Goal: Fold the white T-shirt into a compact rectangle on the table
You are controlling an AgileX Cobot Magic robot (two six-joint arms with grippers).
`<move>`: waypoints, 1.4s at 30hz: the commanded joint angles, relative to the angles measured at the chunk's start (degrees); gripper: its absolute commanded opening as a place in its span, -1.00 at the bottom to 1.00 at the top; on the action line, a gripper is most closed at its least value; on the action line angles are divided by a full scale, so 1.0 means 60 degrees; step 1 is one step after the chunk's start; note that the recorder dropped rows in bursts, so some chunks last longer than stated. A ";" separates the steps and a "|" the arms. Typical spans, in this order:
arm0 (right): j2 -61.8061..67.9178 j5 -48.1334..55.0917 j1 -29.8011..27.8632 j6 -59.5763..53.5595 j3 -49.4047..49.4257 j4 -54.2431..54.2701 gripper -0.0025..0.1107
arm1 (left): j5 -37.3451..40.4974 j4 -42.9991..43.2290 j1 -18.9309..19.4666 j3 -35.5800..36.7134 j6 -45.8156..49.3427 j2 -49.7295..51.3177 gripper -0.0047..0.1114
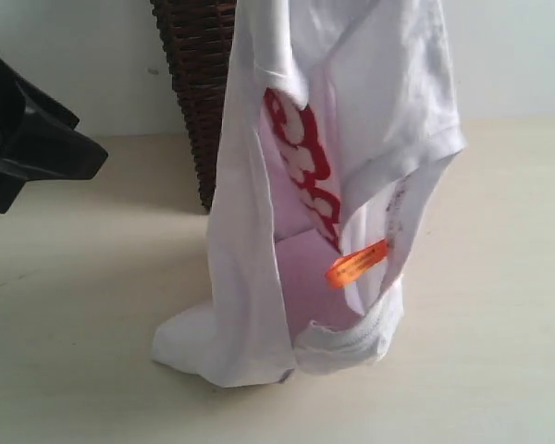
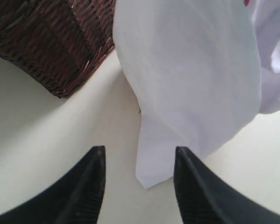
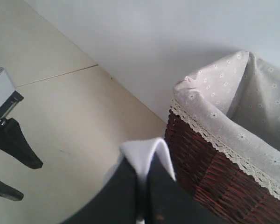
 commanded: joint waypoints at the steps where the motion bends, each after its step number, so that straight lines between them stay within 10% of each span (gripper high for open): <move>1: -0.0291 -0.0187 -0.0006 0.0065 -0.0069 -0.0032 -0.96 | 0.0350 -0.1465 0.0002 0.0022 0.0381 -0.0019 -0.13; 10: -0.0200 0.0674 -0.0006 0.0177 -0.0069 -0.0514 -0.96 | -0.2328 -0.7064 -0.0957 0.2359 0.5461 0.0794 -0.12; 15: -0.0126 0.0939 -0.0006 0.0571 -0.0069 -0.1283 -0.96 | -0.3948 -0.9783 -0.2078 0.2555 0.8434 0.1536 0.25; 25: -0.0126 0.1055 -0.0006 0.0571 -0.0069 -0.1639 -0.96 | -0.8583 -1.0735 -0.4402 0.2555 0.9140 0.2904 0.35; 32: -0.0164 0.1246 -0.0006 0.0595 -0.0069 -0.1638 -0.96 | -1.0192 -1.3009 -0.4761 0.2555 0.8905 0.3538 -0.20; 36: -0.0164 0.1401 -0.0006 0.0595 -0.0069 -0.1638 -0.96 | -1.0329 -1.3701 -0.4761 0.2607 0.9401 0.3604 -0.87; 42: -0.0252 0.1599 -0.0006 0.0651 -0.0069 -0.2315 -0.96 | -1.1982 -1.3908 -0.4761 0.2730 1.0851 0.3075 -0.92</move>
